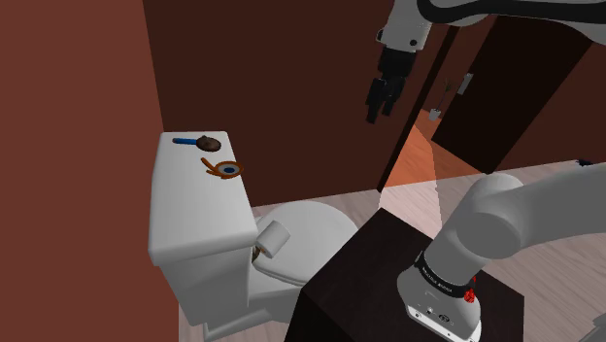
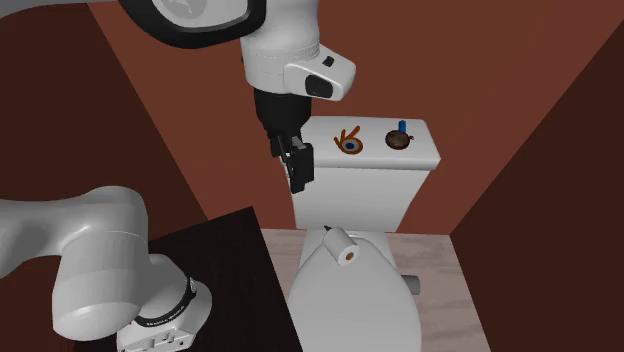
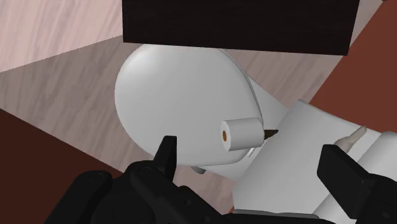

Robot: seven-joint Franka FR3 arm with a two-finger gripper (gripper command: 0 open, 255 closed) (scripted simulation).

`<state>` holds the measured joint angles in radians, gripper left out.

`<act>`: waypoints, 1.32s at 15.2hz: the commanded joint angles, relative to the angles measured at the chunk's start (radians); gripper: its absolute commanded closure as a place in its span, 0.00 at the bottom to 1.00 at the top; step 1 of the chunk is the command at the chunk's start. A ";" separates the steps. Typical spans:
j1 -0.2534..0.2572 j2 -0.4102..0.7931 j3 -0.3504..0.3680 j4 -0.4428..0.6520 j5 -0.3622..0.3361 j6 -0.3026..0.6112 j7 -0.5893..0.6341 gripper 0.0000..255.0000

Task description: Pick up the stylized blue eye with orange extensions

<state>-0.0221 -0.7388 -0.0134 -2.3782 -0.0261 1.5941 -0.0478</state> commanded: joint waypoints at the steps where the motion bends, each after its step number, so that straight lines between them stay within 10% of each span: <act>1: 0.000 0.000 0.000 0.000 0.000 0.000 0.000 0.00; 20: 0.106 0.553 0.148 0.169 0.075 0.499 0.095 0.00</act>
<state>0.0777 -0.2252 0.1250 -2.2326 0.0498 2.0699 0.0382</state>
